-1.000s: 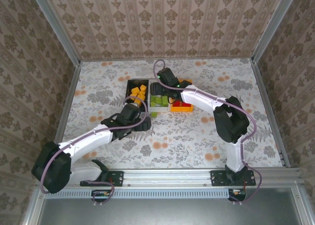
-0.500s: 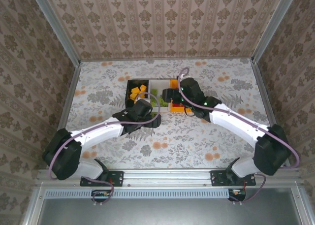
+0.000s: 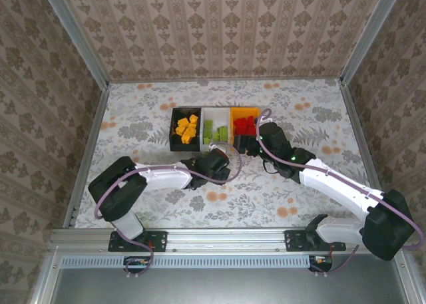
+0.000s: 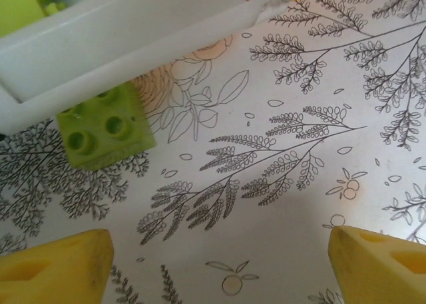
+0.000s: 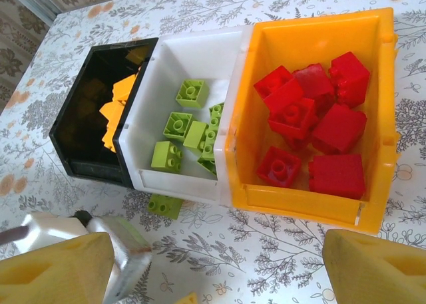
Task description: Sort the legos into containers by color
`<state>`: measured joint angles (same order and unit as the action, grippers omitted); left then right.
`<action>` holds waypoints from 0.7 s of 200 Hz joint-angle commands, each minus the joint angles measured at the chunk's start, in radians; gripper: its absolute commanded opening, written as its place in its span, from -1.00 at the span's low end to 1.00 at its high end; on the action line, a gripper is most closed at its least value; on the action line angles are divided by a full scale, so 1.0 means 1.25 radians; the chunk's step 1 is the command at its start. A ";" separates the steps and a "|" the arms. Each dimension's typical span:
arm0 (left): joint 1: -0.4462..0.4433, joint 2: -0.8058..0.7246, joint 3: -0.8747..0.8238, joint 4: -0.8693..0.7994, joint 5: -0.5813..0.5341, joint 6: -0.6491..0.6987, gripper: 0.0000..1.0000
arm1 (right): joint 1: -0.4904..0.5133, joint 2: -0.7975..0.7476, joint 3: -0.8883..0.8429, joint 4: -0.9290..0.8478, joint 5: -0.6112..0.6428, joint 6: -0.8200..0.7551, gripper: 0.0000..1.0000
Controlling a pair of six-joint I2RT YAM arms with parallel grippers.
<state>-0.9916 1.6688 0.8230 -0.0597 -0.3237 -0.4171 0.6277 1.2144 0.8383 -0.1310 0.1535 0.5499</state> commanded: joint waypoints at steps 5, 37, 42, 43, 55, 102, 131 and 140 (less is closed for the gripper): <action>0.012 0.041 0.025 0.031 -0.084 -0.012 0.55 | -0.008 -0.022 -0.001 0.004 0.021 0.002 0.67; 0.026 0.076 0.013 0.061 -0.142 -0.042 0.39 | -0.014 -0.034 0.002 0.004 0.020 0.001 0.67; 0.028 0.079 0.012 0.065 -0.149 -0.046 0.37 | -0.015 -0.037 0.002 0.003 0.020 0.000 0.67; 0.028 0.080 0.011 0.066 -0.149 -0.047 0.37 | -0.015 -0.037 0.002 0.003 0.020 0.000 0.67; 0.036 0.091 0.006 0.079 -0.151 -0.054 0.37 | -0.015 -0.045 0.003 0.002 0.018 0.000 0.67; 0.050 0.152 0.019 0.101 -0.176 -0.072 0.37 | -0.017 -0.069 0.006 0.002 0.020 -0.008 0.67; 0.030 0.123 -0.019 0.115 -0.192 -0.111 0.30 | -0.020 -0.076 0.010 -0.009 0.023 -0.014 0.67; 0.019 0.099 -0.039 0.117 -0.196 -0.124 0.32 | -0.022 -0.079 0.009 -0.011 0.021 -0.015 0.67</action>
<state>-0.9695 1.7943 0.8356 0.0998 -0.4831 -0.5091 0.6098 1.1496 0.8383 -0.1318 0.1577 0.5488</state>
